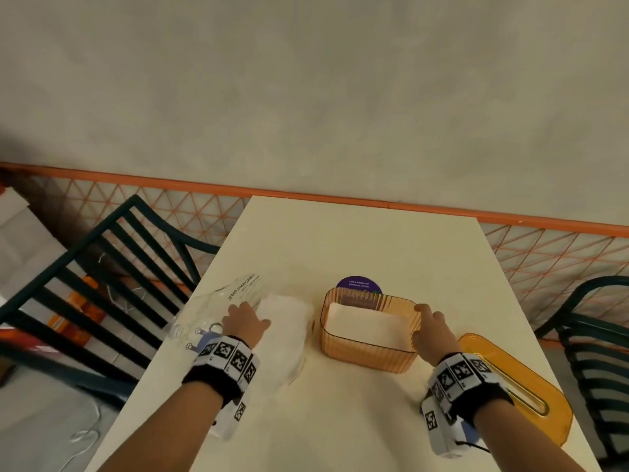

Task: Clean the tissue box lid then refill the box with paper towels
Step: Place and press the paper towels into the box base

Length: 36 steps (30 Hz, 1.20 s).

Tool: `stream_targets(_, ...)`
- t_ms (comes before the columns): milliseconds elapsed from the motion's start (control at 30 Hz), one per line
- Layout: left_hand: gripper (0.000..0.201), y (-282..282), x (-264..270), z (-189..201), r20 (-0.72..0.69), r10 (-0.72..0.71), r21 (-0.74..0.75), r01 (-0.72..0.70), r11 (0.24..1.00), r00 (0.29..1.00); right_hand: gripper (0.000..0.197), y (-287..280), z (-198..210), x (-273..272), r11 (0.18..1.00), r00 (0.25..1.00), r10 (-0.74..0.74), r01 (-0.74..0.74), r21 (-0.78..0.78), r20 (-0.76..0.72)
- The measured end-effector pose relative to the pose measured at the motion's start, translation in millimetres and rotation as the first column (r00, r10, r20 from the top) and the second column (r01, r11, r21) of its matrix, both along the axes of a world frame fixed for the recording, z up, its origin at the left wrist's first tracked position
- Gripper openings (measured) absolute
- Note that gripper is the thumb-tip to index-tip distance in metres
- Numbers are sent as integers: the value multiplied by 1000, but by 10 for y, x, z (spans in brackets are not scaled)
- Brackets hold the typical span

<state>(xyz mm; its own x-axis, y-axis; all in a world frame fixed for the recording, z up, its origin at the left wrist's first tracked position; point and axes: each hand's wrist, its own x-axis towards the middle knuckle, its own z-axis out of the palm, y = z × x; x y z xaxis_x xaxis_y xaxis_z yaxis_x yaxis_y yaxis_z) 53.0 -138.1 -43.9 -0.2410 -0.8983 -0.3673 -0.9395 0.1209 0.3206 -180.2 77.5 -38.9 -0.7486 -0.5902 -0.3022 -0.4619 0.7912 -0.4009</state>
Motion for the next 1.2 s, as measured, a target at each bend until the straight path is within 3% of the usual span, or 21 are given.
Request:
stream_targets(200,70,181,-20,-173,123,-62,14,61,998,990,56,-35,-101,83,998,999,-46,46,39,16)
stream_targets(500,56,299,-38,-244,81,-6,-169,20,985,997,54,-59,-88,117,996,998,-64,65,61,-9)
stream_targets(633,63,188,-38,-243,-54,111,-15,-112,994,992,52,-65,-83,128,996,998,-69,69,54,-7)
stream_targets(700,66,139,-20,-255,-40,111,11,-111,994,993,52,-65,-80,138,996,997,-74,75,51,-8)
stream_targets(933,36,205,-39,-241,62,-50,-142,59,988,997,52,-66,-65,150,995,997,-79,79,54,-10)
stream_targets(1000,33,211,-48,-234,17,-75,-135,76,988,997,53,-68,-62,148,995,997,-77,78,59,-10)
stream_targets(1067,32,197,-45,-222,-114,-84,-59,77,995,990,53,-72,-59,152,995,997,-75,75,60,-9)
stream_targets(1200,50,127,-2,-171,-259,-57,92,84,992,964,54,-68,-63,140,996,998,-65,66,59,-6)
